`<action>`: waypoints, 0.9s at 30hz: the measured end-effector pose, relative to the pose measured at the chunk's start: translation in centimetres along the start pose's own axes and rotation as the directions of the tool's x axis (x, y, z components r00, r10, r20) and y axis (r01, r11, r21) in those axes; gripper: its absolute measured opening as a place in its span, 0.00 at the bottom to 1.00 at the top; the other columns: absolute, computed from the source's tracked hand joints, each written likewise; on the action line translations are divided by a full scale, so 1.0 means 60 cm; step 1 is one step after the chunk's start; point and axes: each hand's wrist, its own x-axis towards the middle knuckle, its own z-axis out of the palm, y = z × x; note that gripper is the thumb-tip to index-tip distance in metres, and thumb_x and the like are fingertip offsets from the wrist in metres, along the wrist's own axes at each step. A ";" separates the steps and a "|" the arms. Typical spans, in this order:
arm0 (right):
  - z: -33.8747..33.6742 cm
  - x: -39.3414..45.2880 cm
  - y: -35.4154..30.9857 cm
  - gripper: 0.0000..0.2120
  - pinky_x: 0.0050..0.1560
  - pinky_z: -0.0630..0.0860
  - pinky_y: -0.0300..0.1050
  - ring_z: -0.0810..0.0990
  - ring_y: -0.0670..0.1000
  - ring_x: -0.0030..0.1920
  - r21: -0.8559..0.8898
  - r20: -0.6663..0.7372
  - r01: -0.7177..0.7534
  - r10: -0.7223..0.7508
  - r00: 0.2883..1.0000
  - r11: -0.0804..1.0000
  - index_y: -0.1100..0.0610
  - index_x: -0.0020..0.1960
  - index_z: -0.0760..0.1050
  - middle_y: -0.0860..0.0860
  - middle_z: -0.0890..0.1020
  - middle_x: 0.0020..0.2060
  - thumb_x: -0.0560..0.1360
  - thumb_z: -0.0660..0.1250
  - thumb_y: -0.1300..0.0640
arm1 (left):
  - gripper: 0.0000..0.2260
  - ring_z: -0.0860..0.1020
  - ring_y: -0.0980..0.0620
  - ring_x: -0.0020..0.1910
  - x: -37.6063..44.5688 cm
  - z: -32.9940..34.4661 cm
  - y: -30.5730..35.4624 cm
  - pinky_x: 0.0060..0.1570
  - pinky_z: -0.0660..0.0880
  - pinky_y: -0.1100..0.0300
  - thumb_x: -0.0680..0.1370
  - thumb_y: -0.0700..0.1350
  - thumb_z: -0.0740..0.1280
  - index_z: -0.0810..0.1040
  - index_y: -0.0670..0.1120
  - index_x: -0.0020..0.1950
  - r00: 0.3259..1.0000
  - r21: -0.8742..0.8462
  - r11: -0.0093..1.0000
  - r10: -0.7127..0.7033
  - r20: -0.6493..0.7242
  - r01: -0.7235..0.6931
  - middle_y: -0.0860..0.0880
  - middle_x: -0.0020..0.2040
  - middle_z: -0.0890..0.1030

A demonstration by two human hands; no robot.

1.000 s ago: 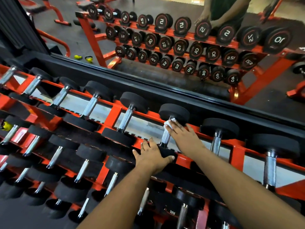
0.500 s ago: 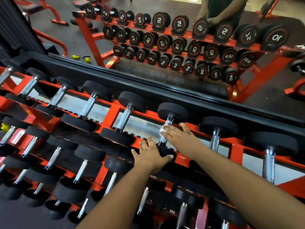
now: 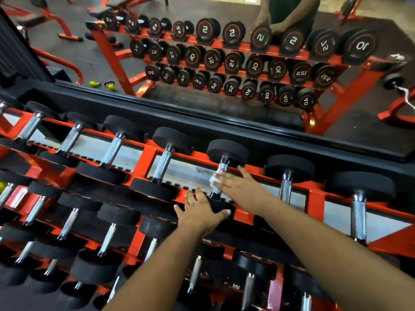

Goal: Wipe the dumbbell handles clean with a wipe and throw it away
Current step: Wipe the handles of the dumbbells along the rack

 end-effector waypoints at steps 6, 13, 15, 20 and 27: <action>-0.011 0.025 0.010 0.32 0.73 0.56 0.67 0.53 0.53 0.81 -0.194 -0.006 -0.016 0.015 1.000 0.981 0.52 0.81 0.53 0.53 0.56 0.81 0.80 0.61 0.60 | 0.55 0.50 0.40 0.82 0.001 0.001 0.001 0.77 0.43 0.33 0.73 0.75 0.62 0.40 0.43 0.83 1.000 0.012 1.000 0.001 0.002 -0.001 0.39 0.83 0.47; -0.038 0.045 -0.020 0.20 0.70 0.59 0.60 0.65 0.52 0.76 -0.159 -0.035 0.084 -0.090 0.995 0.984 0.50 0.71 0.70 0.50 0.72 0.71 0.79 0.62 0.57 | 0.55 0.51 0.40 0.82 0.003 0.001 -0.001 0.77 0.44 0.32 0.72 0.75 0.63 0.40 0.43 0.83 1.000 0.007 1.000 -0.003 0.000 0.003 0.39 0.83 0.48; -0.029 0.024 -0.011 0.20 0.64 0.62 0.55 0.70 0.49 0.73 -0.054 -0.106 0.183 -0.188 0.976 0.982 0.46 0.69 0.74 0.46 0.76 0.70 0.78 0.64 0.56 | 0.56 0.51 0.41 0.82 0.005 0.001 0.000 0.77 0.43 0.32 0.72 0.75 0.63 0.40 0.43 0.83 1.000 0.008 1.000 -0.008 -0.001 0.008 0.39 0.83 0.48; -0.009 -0.013 0.004 0.18 0.62 0.69 0.53 0.74 0.46 0.70 0.072 -0.122 0.156 -0.147 0.982 0.985 0.45 0.67 0.77 0.44 0.78 0.68 0.78 0.66 0.55 | 0.56 0.51 0.41 0.82 0.003 0.001 0.000 0.77 0.43 0.33 0.72 0.75 0.63 0.39 0.43 0.83 1.000 0.009 1.000 -0.009 -0.006 0.009 0.39 0.83 0.49; -0.006 -0.012 -0.024 0.19 0.39 0.69 0.40 0.78 0.46 0.39 0.746 0.179 -0.546 0.674 0.717 0.382 0.47 0.65 0.80 0.47 0.86 0.52 0.79 0.62 0.60 | 0.55 0.50 0.40 0.82 0.004 0.001 0.000 0.78 0.43 0.33 0.73 0.75 0.62 0.38 0.42 0.82 1.000 0.027 1.000 0.002 0.003 -0.002 0.38 0.83 0.47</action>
